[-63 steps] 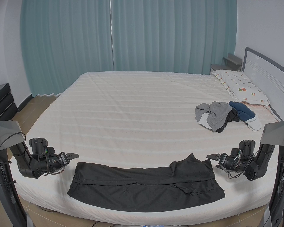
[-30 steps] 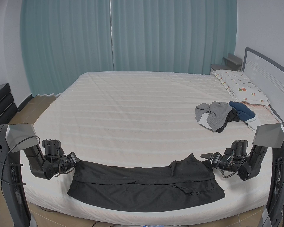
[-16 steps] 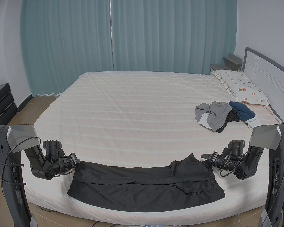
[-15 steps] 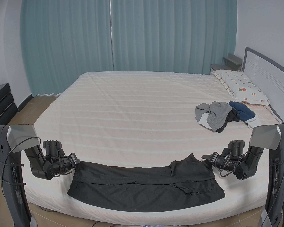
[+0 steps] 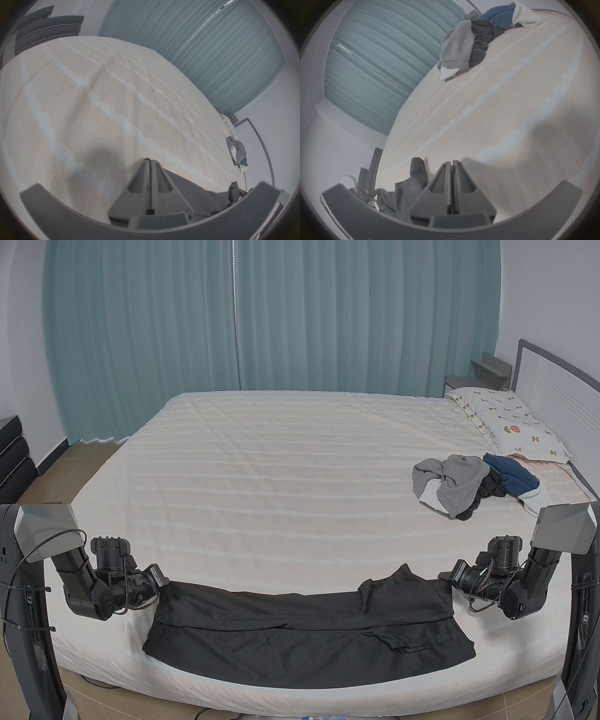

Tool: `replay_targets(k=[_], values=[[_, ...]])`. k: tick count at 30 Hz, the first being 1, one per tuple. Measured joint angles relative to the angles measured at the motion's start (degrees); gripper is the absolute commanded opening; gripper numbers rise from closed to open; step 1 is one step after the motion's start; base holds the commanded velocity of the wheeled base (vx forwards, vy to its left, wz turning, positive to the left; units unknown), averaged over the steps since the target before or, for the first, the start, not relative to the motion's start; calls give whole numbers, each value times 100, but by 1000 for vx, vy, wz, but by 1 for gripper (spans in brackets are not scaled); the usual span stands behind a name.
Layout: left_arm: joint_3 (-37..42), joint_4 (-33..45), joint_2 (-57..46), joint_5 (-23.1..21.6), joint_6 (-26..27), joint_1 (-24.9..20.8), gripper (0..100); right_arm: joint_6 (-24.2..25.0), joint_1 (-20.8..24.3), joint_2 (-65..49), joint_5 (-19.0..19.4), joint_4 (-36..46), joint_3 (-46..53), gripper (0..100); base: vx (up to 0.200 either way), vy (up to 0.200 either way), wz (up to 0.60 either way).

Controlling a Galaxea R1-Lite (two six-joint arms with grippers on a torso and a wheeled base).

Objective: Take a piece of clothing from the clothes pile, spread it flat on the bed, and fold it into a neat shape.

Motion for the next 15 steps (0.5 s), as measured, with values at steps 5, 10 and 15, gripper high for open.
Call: replay_targets(k=[5,10,15], values=[[5,-17,0,-2,-5,0,0,0,-76,-26,0,-20,0,0,0,0,0],[9,-22,0,-2,-9,4,0,2,-119,-59,0,-28,17,100,0,0,0],[11,-11,-1,-6,-35,4,0,0,-150,-83,-2,-61,26,100,0,0,0]])
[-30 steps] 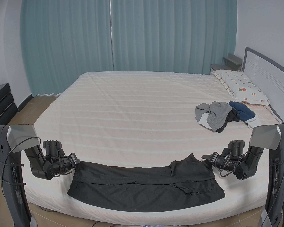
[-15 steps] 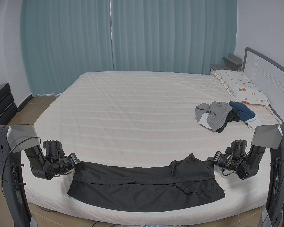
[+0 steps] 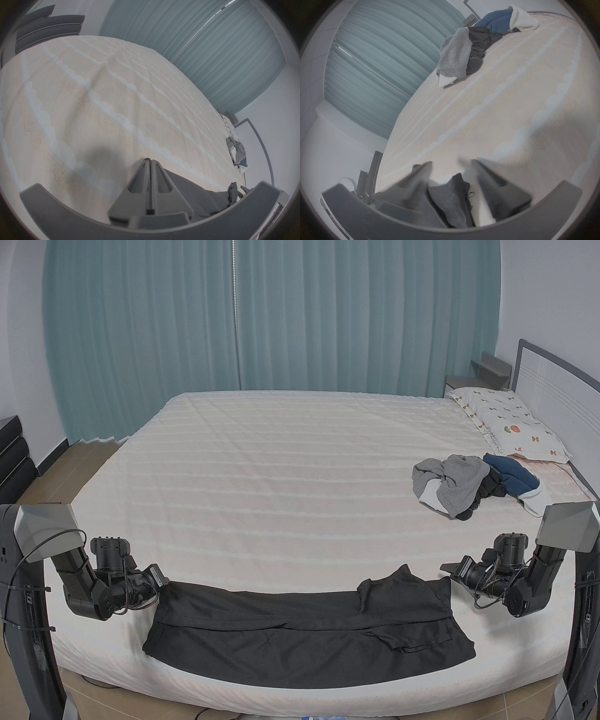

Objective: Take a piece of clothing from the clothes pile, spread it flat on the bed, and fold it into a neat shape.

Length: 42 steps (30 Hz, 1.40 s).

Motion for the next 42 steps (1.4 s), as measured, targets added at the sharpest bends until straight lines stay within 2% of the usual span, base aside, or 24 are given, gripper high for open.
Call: replay_targets(k=[1,2,10,15,19,23,25,31,36,39,42], values=[[0,11,-2,-2,-4,-2,0,0,0,-16,0,-13,0,100,0,0,0],[2,13,-5,-2,-6,-4,100,-2,2,-39,0,-2,0,100,0,0,0],[30,11,-24,-23,-6,0,100,-5,55,-551,9,380,116,100,0,0,0],[63,13,-151,-29,-6,24,100,50,100,-1031,30,439,779,100,0,0,0],[127,32,-416,-38,-4,50,100,499,197,-1420,24,244,1581,100,0,0,0],[258,40,-749,-68,-4,57,100,1378,425,-1703,-49,-390,2180,100,0,0,0],[380,40,-884,-79,-4,57,100,1549,556,-1768,-93,-684,2383,100,-100,0,0],[1111,35,-1253,-100,-94,55,100,1662,834,-1801,-216,-1284,2859,100,-167,0,0],[1714,0,-1443,-158,-482,27,100,1703,1140,-1755,-536,-1412,3051,100,0,0,0],[2042,-33,-1498,-374,-747,-20,100,1837,1452,-1704,-886,-1440,3111,100,0,0,0],[2238,-208,-1499,-550,-855,-52,100,2053,1658,-1610,-994,-1493,3134,100,0,0,0]])
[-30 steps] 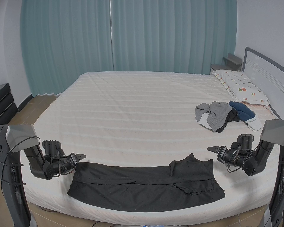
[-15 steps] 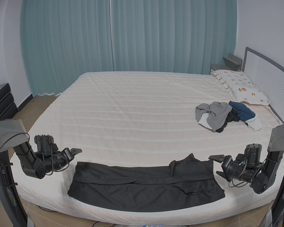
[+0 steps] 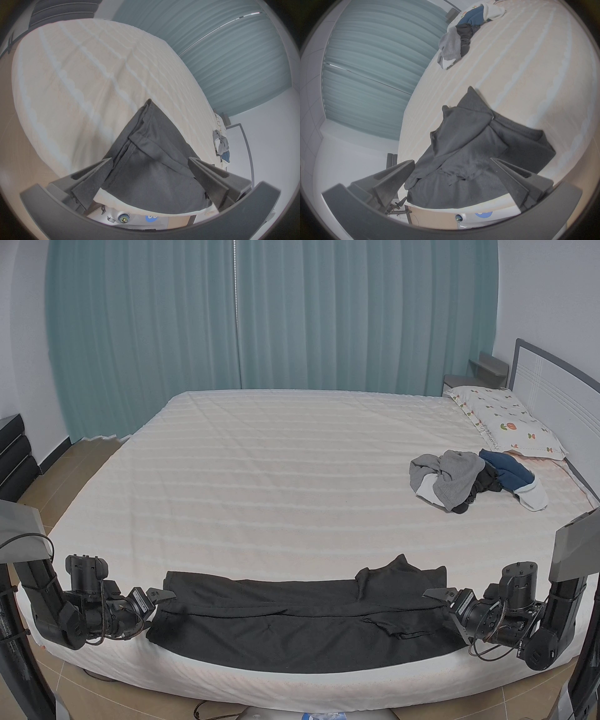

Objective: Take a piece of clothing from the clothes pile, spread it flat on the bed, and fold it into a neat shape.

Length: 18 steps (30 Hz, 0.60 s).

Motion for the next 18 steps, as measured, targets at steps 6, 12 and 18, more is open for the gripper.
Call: replay_targets(k=[6,12,18], values=[[205,-539,94,-18,-18,-13,100,200,254,212,-68,-26,-39,100,0,0,0],[319,-750,229,-2,-20,-35,100,269,513,583,-484,-57,-234,100,0,0,0],[322,-840,296,24,-227,-67,100,280,753,948,-809,-213,-474,100,0,0,0]])
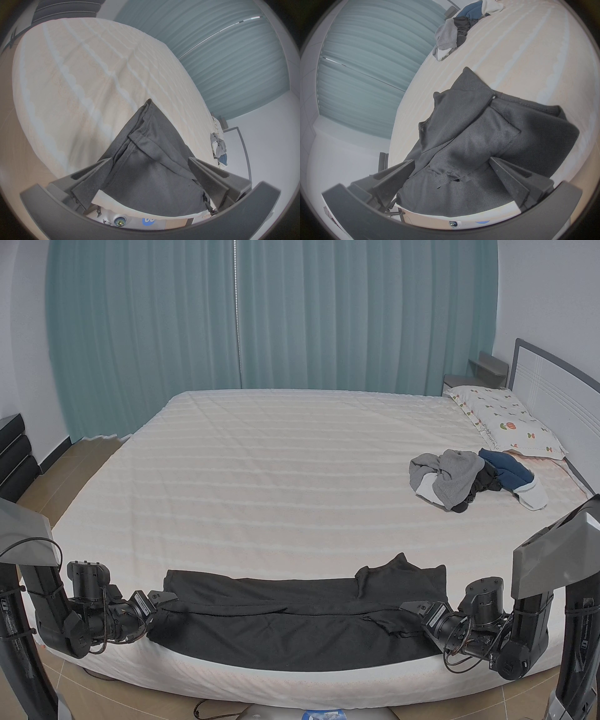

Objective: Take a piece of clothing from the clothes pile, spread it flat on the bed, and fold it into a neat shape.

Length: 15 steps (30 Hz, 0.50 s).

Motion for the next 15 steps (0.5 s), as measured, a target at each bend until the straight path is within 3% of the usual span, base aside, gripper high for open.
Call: replay_targets(k=[15], values=[[48,-603,254,362,-123,-127,100,183,101,-9,-137,18,-44,100,0,0,0]])
